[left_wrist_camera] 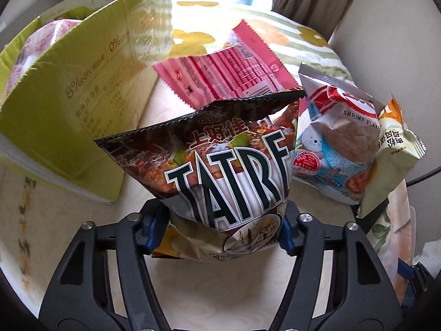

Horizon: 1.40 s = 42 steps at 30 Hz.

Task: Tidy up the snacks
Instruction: 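Grasp the TATRE chips bag with the left tool while the right tool grasps the white packet, then carry the TATRE bag and white packet over the yellow box and open both tools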

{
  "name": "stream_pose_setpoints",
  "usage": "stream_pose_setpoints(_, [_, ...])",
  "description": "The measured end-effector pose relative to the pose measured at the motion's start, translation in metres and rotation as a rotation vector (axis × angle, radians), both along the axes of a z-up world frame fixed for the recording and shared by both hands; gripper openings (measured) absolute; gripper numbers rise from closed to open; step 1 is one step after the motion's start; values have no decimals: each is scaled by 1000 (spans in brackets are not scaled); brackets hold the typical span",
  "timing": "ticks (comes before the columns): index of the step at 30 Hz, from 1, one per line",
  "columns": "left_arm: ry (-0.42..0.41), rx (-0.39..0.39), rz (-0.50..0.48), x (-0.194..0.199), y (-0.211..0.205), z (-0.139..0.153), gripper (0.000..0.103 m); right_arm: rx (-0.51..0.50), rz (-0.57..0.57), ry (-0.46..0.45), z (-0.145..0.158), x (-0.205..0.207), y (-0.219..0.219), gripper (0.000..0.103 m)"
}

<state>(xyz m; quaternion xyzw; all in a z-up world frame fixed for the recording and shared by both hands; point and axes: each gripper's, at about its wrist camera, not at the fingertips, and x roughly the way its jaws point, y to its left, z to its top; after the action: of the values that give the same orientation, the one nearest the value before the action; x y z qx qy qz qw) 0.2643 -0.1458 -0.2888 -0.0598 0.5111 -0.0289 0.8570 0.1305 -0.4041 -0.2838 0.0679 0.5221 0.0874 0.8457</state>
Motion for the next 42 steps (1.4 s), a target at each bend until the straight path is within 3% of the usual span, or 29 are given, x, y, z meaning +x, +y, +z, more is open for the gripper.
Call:
stream_pose_setpoints(7, [-1,5,-2,-7,1,3,55,-18,0,-15,-2,-1,-1,74])
stream_pose_setpoints(10, [0,4,-5,-12,2,4,55,-27,0,-16,-2,0,-1,65])
stream_pose_setpoints(13, [-1,4,-7,-16,2,7,55,-26,-1,-17,-3,1,-3,62])
stream_pose_setpoints(25, [-44,15,-48,-22,-3,33,55,-2,-33,-41,9,-5,-6,58])
stream_pose_setpoints(31, [-88,-1,-48,-36,3,64,55,6,-29,-88,35,-8,-4,58])
stream_pose_setpoints(42, [-201,-48,-12,-56,35,148,55,11,9,-185,105,12,21,58])
